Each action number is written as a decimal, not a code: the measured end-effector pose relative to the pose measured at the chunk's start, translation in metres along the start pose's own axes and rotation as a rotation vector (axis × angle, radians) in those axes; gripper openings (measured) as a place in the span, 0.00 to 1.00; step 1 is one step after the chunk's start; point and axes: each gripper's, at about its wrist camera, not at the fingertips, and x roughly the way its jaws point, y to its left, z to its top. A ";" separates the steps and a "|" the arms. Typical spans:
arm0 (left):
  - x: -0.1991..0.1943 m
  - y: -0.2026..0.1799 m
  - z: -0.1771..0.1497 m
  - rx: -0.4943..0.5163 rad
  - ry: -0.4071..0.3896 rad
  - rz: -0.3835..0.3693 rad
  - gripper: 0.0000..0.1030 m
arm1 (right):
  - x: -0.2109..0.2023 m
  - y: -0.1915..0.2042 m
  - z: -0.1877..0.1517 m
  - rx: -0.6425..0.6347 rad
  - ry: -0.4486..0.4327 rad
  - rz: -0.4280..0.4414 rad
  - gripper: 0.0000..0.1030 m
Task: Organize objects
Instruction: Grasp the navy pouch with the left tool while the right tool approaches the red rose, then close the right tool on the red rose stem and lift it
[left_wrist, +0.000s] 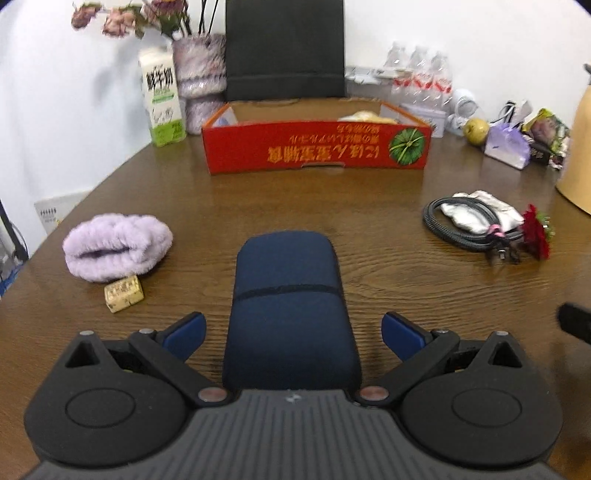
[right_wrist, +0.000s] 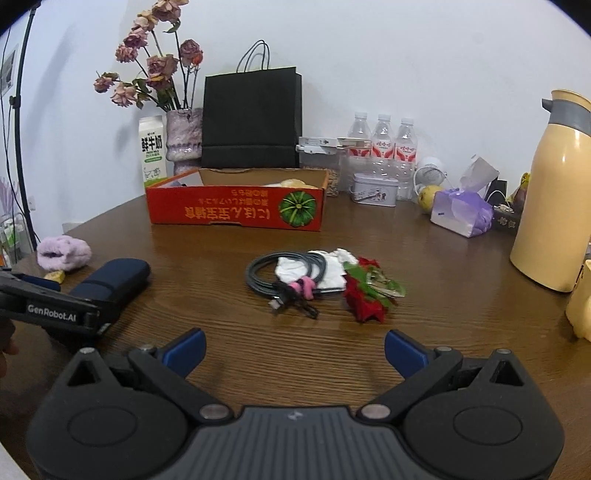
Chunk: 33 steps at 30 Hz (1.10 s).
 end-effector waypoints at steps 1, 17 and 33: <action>0.003 0.000 0.001 -0.007 0.009 -0.003 1.00 | 0.001 -0.004 0.000 0.000 0.002 -0.003 1.00; 0.025 0.004 0.005 -0.043 -0.007 0.003 1.00 | 0.030 -0.061 0.021 -0.078 0.032 0.007 1.00; 0.027 0.002 0.006 -0.041 -0.010 0.005 1.00 | 0.107 -0.090 0.038 -0.075 0.094 0.144 0.54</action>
